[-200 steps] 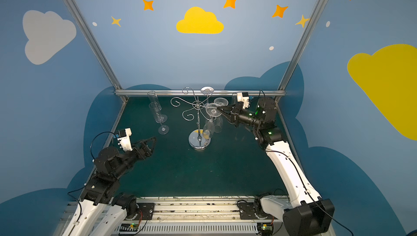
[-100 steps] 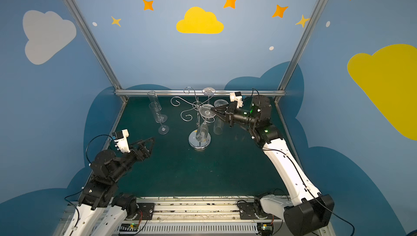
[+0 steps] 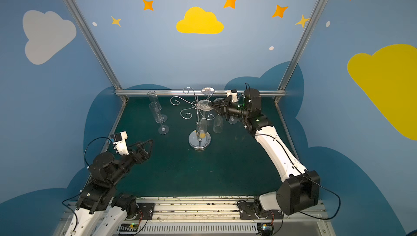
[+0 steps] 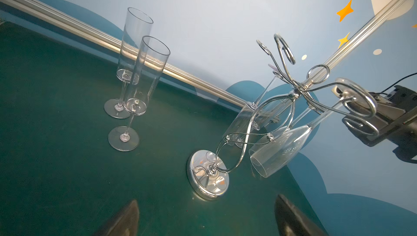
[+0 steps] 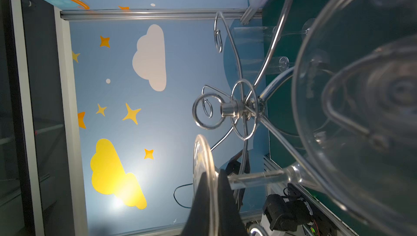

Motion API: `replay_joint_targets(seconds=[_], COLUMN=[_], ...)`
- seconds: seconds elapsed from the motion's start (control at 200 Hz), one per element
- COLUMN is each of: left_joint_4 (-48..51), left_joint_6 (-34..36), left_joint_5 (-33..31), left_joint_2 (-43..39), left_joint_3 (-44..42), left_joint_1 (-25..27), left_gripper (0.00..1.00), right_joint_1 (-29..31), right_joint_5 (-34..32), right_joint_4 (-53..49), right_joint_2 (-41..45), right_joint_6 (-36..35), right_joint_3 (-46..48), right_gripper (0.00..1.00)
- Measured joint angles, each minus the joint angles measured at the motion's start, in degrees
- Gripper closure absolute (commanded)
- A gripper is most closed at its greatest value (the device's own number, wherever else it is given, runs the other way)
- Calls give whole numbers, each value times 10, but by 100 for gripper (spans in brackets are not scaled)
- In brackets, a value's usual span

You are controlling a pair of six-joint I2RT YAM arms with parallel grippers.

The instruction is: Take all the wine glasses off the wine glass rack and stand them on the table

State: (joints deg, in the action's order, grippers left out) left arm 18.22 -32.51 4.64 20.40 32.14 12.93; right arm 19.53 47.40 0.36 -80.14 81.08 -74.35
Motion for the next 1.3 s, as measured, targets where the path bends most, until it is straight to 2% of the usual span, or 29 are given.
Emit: replay_joint_targets(seconds=[0.215,0.476,0.686,0.826,0.976,1.101,1.296], left_joint_4=[7,11,11,11,11,13,14], left_joint_6=[4,6,5,5,3,1,1], left_joint_5=[-6,-6,-6,-6,-6,-5,13], left_joint_2=[-7,-7,-7,-7,-7,-8,3], left_joint_3=[0,0,0,0,0,5,38], left_joint_1=[0,0,0,0,0,0,0], left_gripper=[7,7,6,7,6,6,6], right_joint_1=[-29,-71,-133,-161,-150,-110,-17], right_joint_5=[-9,-8,-11,-45,-121,-198,-288], right_joint_4=[4,-2,-64,-194,-305,-335,-324], right_joint_2=[22,102,172,193,207,246,294], right_joint_6=[1,1,-32,-154,-310,-442,-633], right_joint_3=[22,111,161,119,32,-9,-14], right_gripper=[100,100,100,100,100,100,100])
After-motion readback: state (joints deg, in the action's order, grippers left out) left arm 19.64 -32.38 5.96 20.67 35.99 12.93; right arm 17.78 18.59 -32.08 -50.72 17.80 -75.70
